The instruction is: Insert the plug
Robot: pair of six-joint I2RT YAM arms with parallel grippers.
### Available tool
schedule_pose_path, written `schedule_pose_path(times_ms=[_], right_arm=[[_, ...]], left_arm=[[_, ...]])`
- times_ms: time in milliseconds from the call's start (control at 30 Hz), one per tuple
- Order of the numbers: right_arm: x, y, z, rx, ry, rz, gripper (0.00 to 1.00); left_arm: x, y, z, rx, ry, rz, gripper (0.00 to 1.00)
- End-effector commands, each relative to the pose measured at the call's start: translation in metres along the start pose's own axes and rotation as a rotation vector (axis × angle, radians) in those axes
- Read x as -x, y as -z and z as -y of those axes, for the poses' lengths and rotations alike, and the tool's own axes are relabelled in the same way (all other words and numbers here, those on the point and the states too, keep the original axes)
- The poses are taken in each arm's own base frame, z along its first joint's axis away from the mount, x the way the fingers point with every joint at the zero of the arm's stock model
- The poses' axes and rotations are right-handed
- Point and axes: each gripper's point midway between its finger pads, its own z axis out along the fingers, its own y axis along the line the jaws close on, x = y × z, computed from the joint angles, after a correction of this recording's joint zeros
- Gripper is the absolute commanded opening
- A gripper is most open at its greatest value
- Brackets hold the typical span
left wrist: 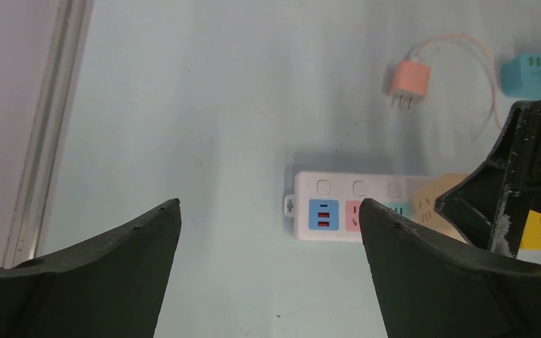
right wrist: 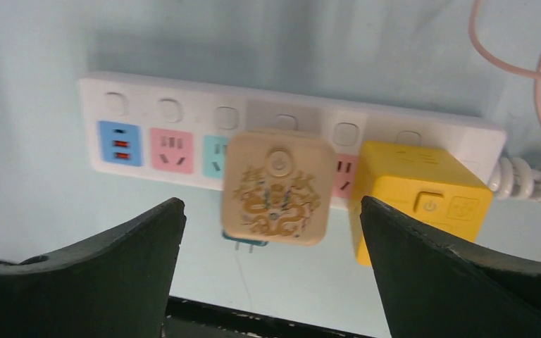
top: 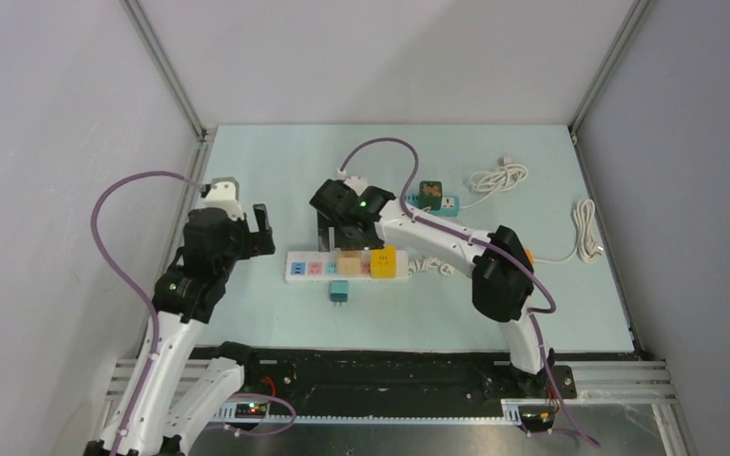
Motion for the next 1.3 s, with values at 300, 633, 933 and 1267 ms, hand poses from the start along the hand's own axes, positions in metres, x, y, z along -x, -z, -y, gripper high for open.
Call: schedule_pose_path(times_ms=[300, 633, 933, 1267], right_arm=[[-0.002, -0.012, 0.012, -0.1, -0.02, -0.014, 0.93], [-0.016, -0.024, 0.009, -0.112, -0.032, -0.044, 0.82], [-0.026, -0.032, 0.007, -0.143, -0.013, -0.036, 0.63], [-0.06, -0.038, 0.009, -0.196, -0.021, -0.001, 0.37]], left_arm=[[0.0, -0.01, 0.006, -0.028, 0.027, 0.029, 1.0], [-0.001, -0.01, 0.008, -0.038, 0.018, 0.029, 1.0], [-0.004, -0.01, 0.01, -0.057, 0.009, 0.024, 1.0], [-0.005, -0.01, 0.013, -0.075, 0.008, 0.023, 1.0]])
